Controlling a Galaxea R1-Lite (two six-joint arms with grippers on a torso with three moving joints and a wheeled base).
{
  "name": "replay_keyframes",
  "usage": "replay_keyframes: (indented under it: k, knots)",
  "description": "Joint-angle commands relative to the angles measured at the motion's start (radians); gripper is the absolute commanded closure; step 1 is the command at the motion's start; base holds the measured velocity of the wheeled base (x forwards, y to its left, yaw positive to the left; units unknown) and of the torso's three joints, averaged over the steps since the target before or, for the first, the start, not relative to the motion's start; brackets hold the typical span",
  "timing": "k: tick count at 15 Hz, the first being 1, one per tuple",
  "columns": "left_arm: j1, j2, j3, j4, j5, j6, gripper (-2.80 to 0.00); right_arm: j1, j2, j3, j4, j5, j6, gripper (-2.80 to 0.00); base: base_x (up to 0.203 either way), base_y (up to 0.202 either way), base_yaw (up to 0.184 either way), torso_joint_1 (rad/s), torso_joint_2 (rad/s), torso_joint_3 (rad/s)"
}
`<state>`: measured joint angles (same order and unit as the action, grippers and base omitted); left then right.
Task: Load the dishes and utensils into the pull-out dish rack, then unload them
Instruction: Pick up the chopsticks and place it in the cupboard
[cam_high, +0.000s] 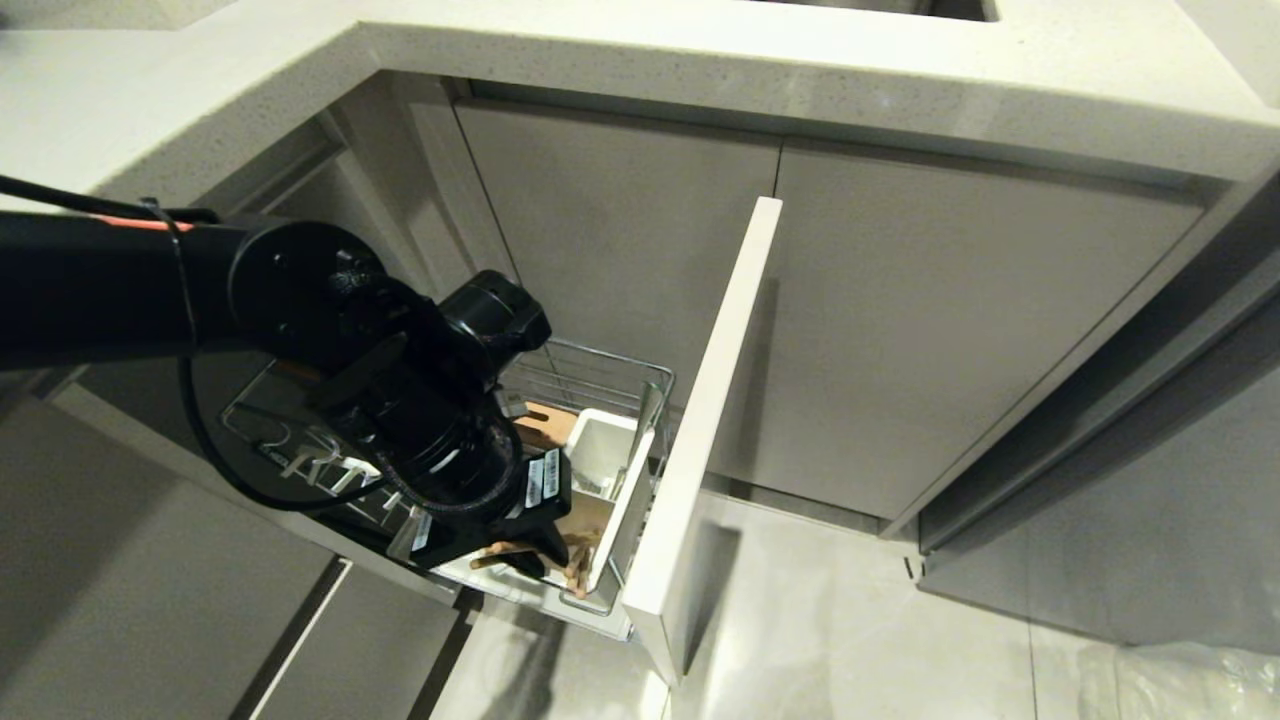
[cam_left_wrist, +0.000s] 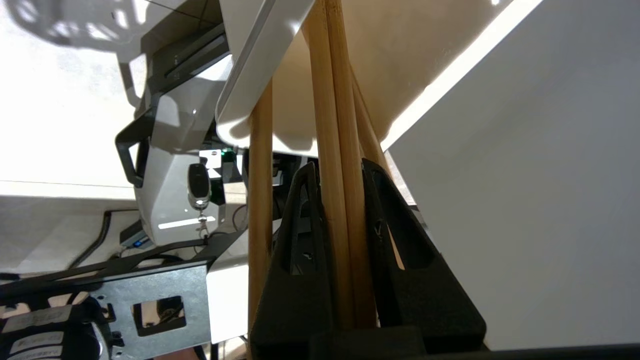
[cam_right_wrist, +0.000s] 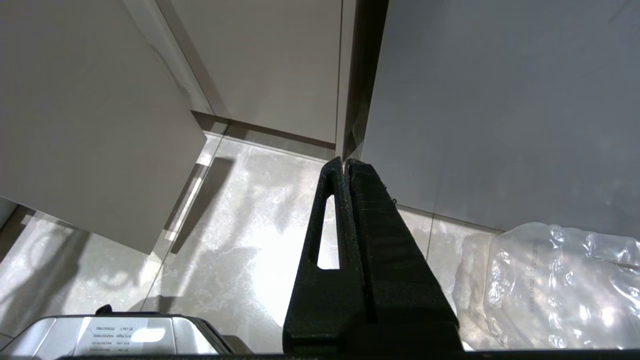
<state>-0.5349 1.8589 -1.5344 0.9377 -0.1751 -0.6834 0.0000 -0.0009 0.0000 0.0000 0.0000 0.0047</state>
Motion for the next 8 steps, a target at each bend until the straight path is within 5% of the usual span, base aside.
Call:
replay_keyframes:
  k: [1, 4, 5, 8]
  knots:
    - [0.003, 0.016, -0.004, 0.006, -0.003, -0.001, 0.0, 0.0, 0.001, 0.0, 0.0, 0.0, 0.0, 0.0, 0.0, 0.0, 0.0, 0.0, 0.0, 0.0]
    - [0.006, 0.008, -0.004, 0.006, -0.003, 0.004, 0.0, 0.0, 0.001, 0.0, 0.0, 0.0, 0.0, 0.0, 0.0, 0.0, 0.0, 0.0, 0.0, 0.0]
    - [0.007, 0.001, -0.004, 0.007, -0.001, 0.004, -2.8, 0.0, 0.001, 0.0, 0.0, 0.0, 0.0, 0.0, 0.0, 0.0, 0.0, 0.0, 0.0, 0.0]
    - [0.007, -0.02, -0.004, 0.01, -0.001, 0.002, -2.8, 0.0, 0.001, 0.0, 0.0, 0.0, 0.0, 0.0, 0.0, 0.0, 0.0, 0.0, 0.0, 0.0]
